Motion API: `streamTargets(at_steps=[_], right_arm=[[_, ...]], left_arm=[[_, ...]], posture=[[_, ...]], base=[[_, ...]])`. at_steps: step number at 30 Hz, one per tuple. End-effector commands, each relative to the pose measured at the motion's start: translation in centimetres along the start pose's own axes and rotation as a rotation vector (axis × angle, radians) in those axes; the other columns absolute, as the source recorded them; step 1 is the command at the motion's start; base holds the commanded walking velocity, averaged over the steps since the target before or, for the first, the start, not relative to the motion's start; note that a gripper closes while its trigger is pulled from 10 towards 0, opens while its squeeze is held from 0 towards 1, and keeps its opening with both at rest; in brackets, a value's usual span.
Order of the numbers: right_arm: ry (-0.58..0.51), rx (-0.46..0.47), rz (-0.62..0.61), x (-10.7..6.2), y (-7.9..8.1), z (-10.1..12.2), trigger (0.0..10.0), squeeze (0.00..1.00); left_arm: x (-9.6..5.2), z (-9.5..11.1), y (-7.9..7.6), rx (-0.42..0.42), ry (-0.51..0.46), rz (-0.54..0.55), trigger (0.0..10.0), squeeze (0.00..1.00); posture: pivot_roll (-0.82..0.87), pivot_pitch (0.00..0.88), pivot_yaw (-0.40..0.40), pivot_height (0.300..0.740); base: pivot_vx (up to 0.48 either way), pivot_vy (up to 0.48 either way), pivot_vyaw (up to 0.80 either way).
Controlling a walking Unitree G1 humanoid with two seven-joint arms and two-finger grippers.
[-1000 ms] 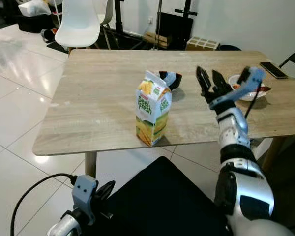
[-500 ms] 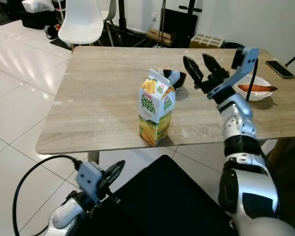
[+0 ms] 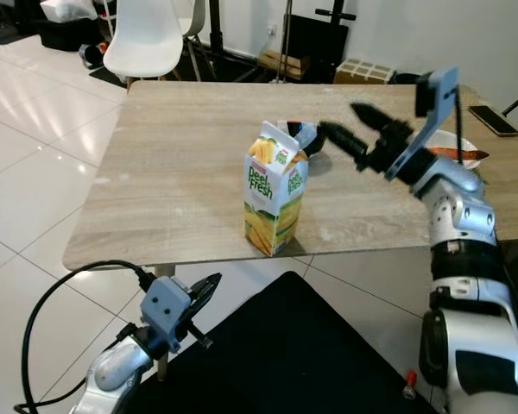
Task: Restocking fridge
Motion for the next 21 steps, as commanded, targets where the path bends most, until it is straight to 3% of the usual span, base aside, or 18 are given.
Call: streamTargets(at_steps=[1,3,6,7,8,9,10,11,12,14,21], right_arm=[[0.016,0.013,0.087,0.3,1.4,0.0,10.0,1.0],[0.007,0.037,0.139,1.0,2.5,-0.1,10.0,0.97],[-0.007,0.073,0.187,1.8,3.6,0.0,10.0,0.43],[-0.009,0.081,0.201,1.9,3.9,-0.1,10.0,0.43],[-0.012,0.086,0.207,2.0,4.0,0.0,10.0,0.31],[-0.014,0.088,0.207,2.1,4.1,0.0,10.0,0.31],[-0.013,0.097,0.211,2.1,4.3,0.0,10.0,0.18],[-0.013,0.097,0.211,2.1,4.3,0.0,10.0,0.18],[-0.006,0.094,0.213,2.1,4.4,0.0,10.0,0.06],[0.016,0.081,0.225,2.4,4.8,-0.5,10.0,0.0],[0.012,0.046,0.166,3.8,5.2,-1.8,10.0,0.0]], left_arm=[[-0.1,-0.4,0.0,-0.002,0.023,-0.014,10.0,0.0],[0.0,-0.3,0.1,-0.007,0.023,-0.017,10.0,0.0],[0.1,-0.3,0.0,-0.013,0.021,-0.025,10.0,0.0],[0.2,-0.2,0.0,-0.015,0.021,-0.024,10.0,0.0],[0.2,-0.2,0.0,-0.018,0.02,-0.023,10.0,0.0],[0.2,-0.2,0.0,-0.019,0.02,-0.022,10.0,0.0],[0.2,-0.3,0.1,-0.022,0.023,-0.019,10.0,0.0],[0.2,-0.3,0.1,-0.022,0.023,-0.019,10.0,0.0],[0.1,-0.3,0.1,-0.022,0.025,-0.017,10.0,0.0],[0.1,-0.4,0.1,-0.02,0.029,-0.014,10.0,0.0],[0.1,-0.3,0.1,-0.029,0.021,-0.01,10.0,0.0]], posture=[[-0.03,0.082,-0.053,0.74],[-0.03,0.082,-0.052,0.74],[-0.03,0.077,-0.051,0.74],[-0.03,0.077,-0.051,0.74],[-0.03,0.077,-0.051,0.74],[-0.03,0.077,-0.051,0.74],[-0.03,0.074,-0.053,0.74],[-0.03,0.074,-0.053,0.74],[-0.03,0.074,-0.053,0.74],[-0.03,0.07,-0.055,0.74],[-0.03,0.072,-0.05,0.74]], base=[[0.0,0.0,0.0],[0.0,0.0,0.0],[0.0,0.0,0.0],[0.0,0.0,0.0],[0.0,0.0,0.0],[0.0,0.0,0.0],[0.0,0.0,0.0],[0.0,0.0,0.0],[0.0,0.0,0.0],[0.0,0.0,0.0],[0.0,0.0,0.0]])
Point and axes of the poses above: a point about 5 cm out from each wrist's last joint towards the gripper, its own x axis pointing out of the wrist towards the gripper, its own z axis along the axis of the wrist's last joint, y = z × x, the point moved 2 cm from there along x, pointing out of the wrist towards the gripper, and after that the axes turned 10 degrees about x, right-handed, at the moved point
